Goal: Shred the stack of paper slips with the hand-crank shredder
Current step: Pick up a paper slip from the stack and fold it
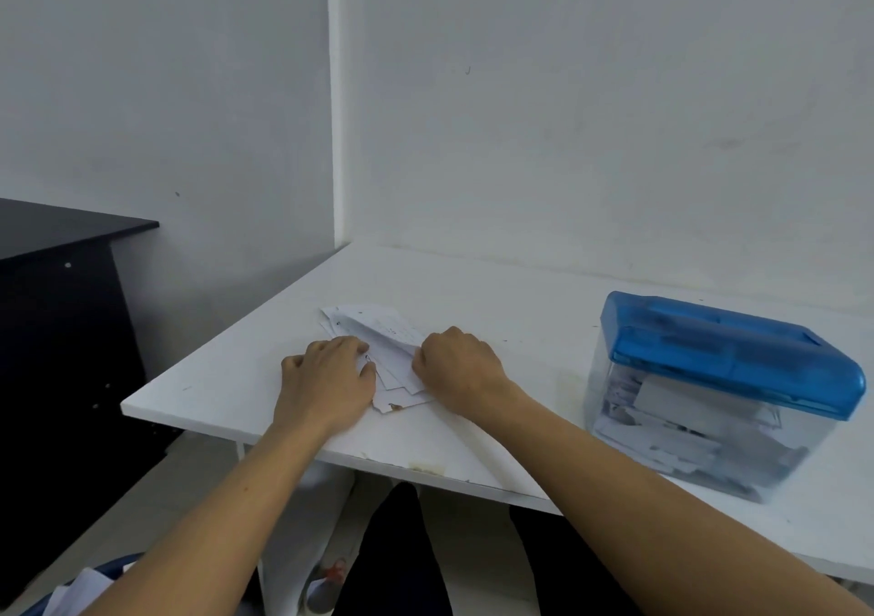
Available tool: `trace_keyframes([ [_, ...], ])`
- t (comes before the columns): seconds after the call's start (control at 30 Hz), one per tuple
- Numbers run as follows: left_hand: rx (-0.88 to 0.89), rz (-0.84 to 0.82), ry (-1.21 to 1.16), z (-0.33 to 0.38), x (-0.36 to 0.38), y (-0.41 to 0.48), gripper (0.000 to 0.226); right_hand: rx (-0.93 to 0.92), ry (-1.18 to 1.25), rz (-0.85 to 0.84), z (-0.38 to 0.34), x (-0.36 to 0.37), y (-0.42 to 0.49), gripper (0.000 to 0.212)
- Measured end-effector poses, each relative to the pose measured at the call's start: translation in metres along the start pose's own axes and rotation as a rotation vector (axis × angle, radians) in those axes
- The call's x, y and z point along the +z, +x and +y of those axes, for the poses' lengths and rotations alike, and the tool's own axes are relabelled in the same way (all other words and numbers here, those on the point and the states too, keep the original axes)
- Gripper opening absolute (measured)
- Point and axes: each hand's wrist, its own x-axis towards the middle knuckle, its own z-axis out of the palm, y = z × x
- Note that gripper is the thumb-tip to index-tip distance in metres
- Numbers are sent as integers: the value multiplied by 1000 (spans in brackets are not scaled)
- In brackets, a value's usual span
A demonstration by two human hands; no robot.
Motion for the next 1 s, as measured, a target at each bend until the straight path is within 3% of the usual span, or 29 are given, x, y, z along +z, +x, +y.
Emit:
trace_keyframes([
  [0.13,18,-9,-37,-2,2,2,41,52,138,124,8,-16,1,35],
  [0.23,32,137,-178,5,-1,4,33,97,424,189,18,-34,6,41],
  [0.3,-14,157,-371,20,-7,6,33,96,661,208,18,-45,5,40],
  [0.43,-188,-103,-979,69,-31,12,55,70,882,221,17,-66,-6,34],
  [0.53,-144,-55,-1165,97,-45,15,44,72,988,252,21,-84,-16,37],
  [0.67,-16,2,-1199,120,-65,17,22,64,1032,288,33,-114,-28,36],
  [0.83,174,29,-1065,161,-87,16,32,44,985,370,63,-155,-47,16],
  [1.0,260,53,-935,205,-91,10,47,109,874,373,105,-183,-69,15],
])
